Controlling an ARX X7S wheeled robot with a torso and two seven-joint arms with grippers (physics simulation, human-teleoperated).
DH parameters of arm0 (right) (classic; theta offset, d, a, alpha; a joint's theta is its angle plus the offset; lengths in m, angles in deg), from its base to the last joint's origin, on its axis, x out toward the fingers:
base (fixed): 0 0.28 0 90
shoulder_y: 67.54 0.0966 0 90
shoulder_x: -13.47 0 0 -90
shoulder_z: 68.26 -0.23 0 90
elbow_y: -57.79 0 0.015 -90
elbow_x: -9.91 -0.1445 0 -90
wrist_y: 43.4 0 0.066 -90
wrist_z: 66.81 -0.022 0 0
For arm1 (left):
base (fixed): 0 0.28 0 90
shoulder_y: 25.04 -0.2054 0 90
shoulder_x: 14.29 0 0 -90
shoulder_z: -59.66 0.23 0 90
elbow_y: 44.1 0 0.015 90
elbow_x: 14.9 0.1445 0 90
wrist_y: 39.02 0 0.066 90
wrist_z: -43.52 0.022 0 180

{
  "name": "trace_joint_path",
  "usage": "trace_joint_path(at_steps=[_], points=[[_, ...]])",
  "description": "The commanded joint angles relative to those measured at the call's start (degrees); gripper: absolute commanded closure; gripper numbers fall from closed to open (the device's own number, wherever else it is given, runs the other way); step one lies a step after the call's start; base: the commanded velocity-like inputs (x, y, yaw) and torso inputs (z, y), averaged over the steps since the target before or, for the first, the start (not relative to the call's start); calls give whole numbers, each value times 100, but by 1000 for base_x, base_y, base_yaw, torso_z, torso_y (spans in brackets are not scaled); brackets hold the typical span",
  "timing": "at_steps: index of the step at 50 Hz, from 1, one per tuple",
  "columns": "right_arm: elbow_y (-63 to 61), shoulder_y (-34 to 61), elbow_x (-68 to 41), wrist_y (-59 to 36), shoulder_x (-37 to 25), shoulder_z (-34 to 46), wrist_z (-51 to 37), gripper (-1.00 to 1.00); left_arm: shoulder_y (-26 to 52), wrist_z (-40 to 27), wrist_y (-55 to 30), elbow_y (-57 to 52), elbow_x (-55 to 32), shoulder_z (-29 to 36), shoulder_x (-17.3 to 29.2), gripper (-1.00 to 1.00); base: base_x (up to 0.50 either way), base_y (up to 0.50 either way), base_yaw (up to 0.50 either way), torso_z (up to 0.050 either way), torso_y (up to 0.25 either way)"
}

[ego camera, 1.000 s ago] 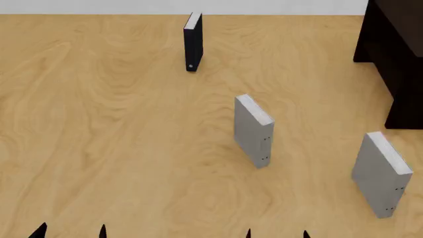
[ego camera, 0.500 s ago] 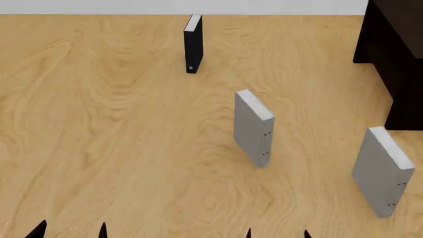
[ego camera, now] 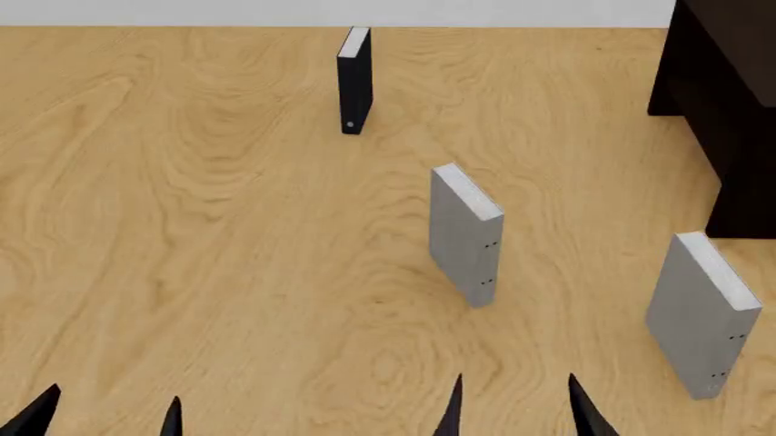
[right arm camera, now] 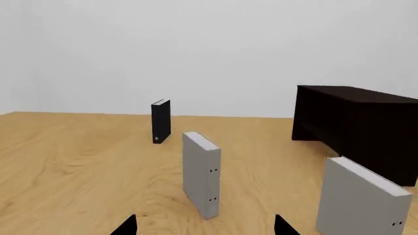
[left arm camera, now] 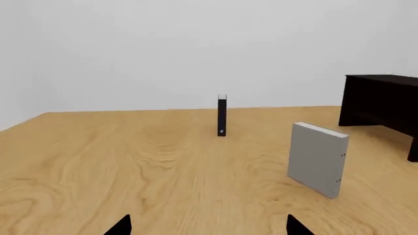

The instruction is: Pick up the book on the right and place it on the cabinet shelf.

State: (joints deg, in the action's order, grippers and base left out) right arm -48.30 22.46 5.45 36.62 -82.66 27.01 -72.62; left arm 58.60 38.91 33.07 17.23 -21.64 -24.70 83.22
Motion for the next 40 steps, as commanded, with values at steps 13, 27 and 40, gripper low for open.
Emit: trace_joint_path(at_steps=[13, 27, 40], points=[[-2116, 846, -297, -2773, -451, -92, -276, -100, -571, -392, -2235, -2315, -1043, -701, 251, -100, 0, 0, 0, 0, 0], [-2831, 1905, -683, -4383, -684, -361, -216, -100, -547, -364, -2230, -2233, -1114, -536, 378, -100, 0, 0, 0, 0, 0], [-3138, 2633, -1072, -5351, -899, -617, 18, -100, -613, -342, -1907, -2083, -1049, -490, 458, -100, 0, 0, 0, 0, 0]])
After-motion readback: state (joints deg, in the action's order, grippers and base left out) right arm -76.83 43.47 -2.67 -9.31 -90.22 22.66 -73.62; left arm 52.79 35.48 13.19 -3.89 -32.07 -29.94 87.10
